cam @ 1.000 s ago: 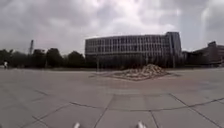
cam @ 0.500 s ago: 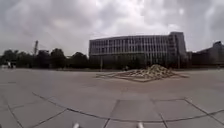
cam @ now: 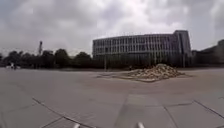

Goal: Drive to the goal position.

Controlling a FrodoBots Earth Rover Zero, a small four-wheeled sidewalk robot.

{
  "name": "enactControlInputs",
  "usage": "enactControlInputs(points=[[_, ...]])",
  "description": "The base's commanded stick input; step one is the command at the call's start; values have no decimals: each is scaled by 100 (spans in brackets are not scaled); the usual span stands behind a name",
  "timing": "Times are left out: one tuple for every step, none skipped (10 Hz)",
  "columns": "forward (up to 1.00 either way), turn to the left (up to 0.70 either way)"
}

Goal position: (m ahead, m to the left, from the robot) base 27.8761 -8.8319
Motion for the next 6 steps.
enactControlInputs(points=[[60,15],[60,12],[60,4],[60,0],[60,0],[60,0]])
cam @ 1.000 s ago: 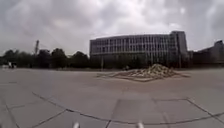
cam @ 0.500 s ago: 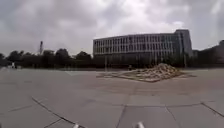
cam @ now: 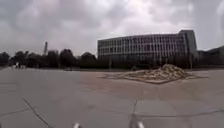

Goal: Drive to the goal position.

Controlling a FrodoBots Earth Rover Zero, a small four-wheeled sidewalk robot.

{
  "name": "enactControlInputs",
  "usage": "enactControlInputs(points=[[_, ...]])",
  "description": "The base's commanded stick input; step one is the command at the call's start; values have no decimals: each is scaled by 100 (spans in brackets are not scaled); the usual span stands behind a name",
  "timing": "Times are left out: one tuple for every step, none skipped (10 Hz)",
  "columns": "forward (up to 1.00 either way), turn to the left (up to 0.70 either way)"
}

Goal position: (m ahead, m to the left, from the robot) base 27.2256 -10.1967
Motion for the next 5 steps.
enactControlInputs(points=[[60,0],[60,0],[60,0],[60,0],[60,0]])
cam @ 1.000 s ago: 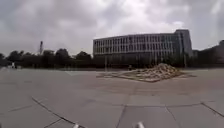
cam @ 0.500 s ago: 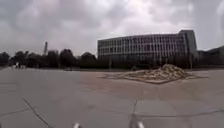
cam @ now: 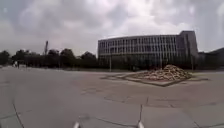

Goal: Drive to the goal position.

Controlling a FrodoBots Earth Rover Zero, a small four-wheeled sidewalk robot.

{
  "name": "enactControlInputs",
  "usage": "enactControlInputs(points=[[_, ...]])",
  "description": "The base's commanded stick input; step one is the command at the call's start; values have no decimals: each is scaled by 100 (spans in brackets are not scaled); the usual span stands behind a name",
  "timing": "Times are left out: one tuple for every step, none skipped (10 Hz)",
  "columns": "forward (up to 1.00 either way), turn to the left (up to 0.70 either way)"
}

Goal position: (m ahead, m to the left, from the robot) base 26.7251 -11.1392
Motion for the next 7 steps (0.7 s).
enactControlInputs(points=[[60,2],[60,5],[60,8],[60,10],[60,10],[60,10],[60,10]])
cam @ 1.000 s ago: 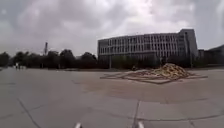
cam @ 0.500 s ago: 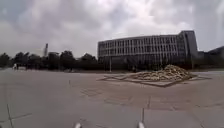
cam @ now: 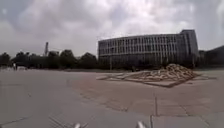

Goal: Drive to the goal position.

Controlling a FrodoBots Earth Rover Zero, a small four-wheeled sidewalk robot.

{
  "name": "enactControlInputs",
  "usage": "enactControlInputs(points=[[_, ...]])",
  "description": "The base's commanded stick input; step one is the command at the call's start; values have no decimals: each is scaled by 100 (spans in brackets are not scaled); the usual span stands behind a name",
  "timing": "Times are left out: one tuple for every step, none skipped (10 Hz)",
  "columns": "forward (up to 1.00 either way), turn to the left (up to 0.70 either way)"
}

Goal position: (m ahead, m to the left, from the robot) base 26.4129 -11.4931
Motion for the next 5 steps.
enactControlInputs(points=[[60,10],[60,10],[60,1],[60,0],[60,0]])
